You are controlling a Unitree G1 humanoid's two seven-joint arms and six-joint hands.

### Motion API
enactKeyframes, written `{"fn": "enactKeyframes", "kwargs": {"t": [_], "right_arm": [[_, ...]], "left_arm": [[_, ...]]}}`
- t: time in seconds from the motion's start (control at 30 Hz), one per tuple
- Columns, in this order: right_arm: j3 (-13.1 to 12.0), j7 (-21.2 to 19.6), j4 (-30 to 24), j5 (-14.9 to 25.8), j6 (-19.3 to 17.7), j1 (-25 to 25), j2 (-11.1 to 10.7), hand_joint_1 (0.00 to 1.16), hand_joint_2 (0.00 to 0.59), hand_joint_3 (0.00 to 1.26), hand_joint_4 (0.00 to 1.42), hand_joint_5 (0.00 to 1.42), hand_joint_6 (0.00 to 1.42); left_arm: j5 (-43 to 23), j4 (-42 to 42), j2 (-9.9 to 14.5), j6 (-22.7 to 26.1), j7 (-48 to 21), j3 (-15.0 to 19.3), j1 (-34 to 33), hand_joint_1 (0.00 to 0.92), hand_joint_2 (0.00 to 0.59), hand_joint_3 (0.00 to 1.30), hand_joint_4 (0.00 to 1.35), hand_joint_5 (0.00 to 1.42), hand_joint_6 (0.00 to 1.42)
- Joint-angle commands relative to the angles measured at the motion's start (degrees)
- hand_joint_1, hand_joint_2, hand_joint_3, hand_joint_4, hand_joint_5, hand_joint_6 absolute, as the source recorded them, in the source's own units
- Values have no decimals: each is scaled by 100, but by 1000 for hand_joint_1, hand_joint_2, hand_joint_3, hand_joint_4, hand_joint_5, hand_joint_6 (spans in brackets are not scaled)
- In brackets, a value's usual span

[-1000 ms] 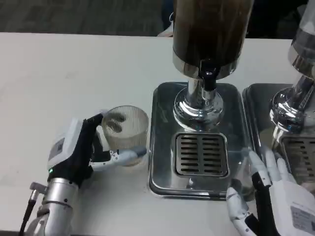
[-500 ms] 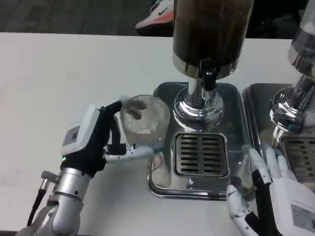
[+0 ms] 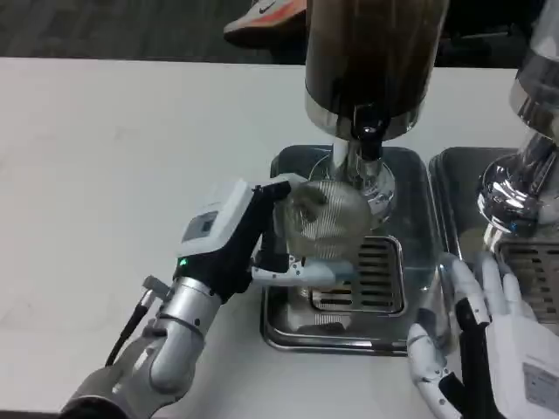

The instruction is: Grasp the cup under the faucet to collect the drink, then remove the cup.

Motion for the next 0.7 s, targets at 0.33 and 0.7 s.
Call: {"fn": "enactKeyframes", "kwargs": {"t": [0.33,0.7], "right_arm": [[-41,-371,-276,-42,77,343,233,19,510,124,0,0,92],[-81,-352,-250,8,35,340,260,24,510,124,0,0,96]], "left_arm": [[113,609,-544,388,54,-425,-874,607,16,798,986,1162,1346],[146,621,-505,383,123,-634,-747,580,0,740,855,1027,1233]]}}
